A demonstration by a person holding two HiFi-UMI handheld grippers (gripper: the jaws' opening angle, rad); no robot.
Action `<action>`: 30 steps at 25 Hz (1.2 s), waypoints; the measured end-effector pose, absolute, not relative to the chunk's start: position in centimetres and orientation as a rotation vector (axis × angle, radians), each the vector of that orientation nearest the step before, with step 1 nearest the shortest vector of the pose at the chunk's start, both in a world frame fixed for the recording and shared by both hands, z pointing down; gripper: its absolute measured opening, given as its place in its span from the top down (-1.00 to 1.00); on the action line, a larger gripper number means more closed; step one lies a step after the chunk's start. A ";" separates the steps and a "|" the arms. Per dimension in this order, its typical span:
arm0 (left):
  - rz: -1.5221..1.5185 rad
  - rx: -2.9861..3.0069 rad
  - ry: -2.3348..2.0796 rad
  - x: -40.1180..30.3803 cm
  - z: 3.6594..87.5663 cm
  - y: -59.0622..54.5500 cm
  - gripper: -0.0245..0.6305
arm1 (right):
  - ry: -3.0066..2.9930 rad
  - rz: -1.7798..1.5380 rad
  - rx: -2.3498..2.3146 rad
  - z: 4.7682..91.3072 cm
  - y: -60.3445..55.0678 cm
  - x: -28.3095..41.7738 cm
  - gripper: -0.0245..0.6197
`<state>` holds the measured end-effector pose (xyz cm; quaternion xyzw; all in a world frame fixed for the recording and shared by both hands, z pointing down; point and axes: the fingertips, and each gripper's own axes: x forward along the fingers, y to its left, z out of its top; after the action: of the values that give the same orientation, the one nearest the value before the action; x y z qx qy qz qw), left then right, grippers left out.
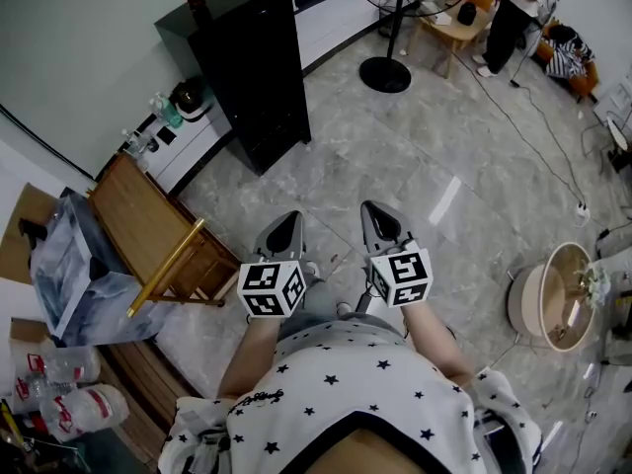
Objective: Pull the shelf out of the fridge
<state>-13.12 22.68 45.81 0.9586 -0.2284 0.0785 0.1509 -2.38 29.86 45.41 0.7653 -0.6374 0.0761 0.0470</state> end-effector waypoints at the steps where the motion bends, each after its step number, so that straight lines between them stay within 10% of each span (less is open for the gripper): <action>1: 0.225 2.749 -0.660 -12.9 45.9 22.4 0.89 | -1.948 0.236 2.331 45.5 29.6 -2.1 0.95; 30: 0.191 2.706 -0.745 -2.2 45.4 -4.2 0.89 | -2.024 0.246 2.229 44.4 1.8 9.2 0.95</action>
<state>-2.17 -4.17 45.40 0.9490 -0.2612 0.0668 0.1633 9.16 1.80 44.43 0.7364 -0.6689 0.0812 0.0603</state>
